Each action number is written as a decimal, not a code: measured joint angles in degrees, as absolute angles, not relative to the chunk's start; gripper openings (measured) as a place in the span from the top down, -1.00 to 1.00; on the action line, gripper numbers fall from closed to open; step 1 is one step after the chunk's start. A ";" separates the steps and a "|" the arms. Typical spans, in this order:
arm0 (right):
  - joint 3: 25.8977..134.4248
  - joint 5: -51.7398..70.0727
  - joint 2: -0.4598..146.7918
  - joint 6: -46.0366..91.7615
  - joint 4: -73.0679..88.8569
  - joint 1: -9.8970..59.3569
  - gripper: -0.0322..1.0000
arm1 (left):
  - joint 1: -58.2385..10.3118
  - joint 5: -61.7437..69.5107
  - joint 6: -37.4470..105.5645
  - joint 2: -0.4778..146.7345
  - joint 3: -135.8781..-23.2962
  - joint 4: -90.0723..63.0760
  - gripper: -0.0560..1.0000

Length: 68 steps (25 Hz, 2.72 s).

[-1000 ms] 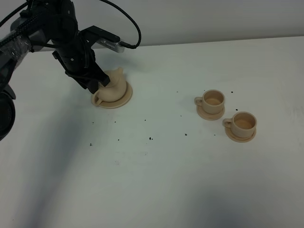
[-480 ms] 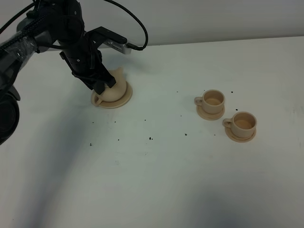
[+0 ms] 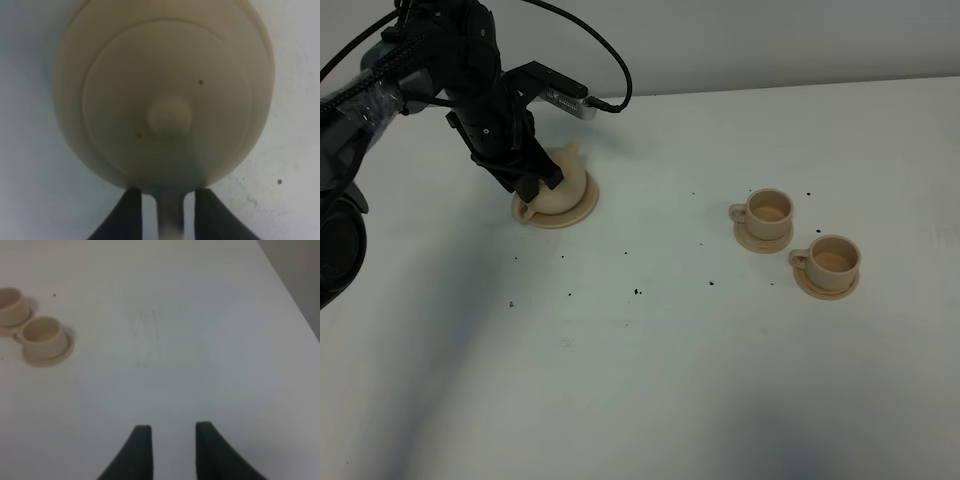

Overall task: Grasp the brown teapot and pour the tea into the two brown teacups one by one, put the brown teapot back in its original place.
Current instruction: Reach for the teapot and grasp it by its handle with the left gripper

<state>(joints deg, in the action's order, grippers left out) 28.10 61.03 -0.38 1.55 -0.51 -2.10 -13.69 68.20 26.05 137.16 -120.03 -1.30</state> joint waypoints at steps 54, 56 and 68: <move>28.10 61.03 -0.40 1.55 -0.51 -2.10 0.47 | -13.79 65.41 26.03 134.67 -114.54 0.71 0.32; 28.10 61.03 -0.40 1.55 -0.51 -2.10 0.47 | -13.79 65.00 25.98 134.67 -114.54 0.78 0.32; 28.10 61.03 -0.40 1.55 -0.51 -2.10 0.47 | -13.79 63.85 25.92 135.03 -114.54 0.00 0.38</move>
<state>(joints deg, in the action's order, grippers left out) 28.10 61.03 -0.40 1.55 -0.51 -2.10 -13.79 63.85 25.92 135.03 -114.54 0.00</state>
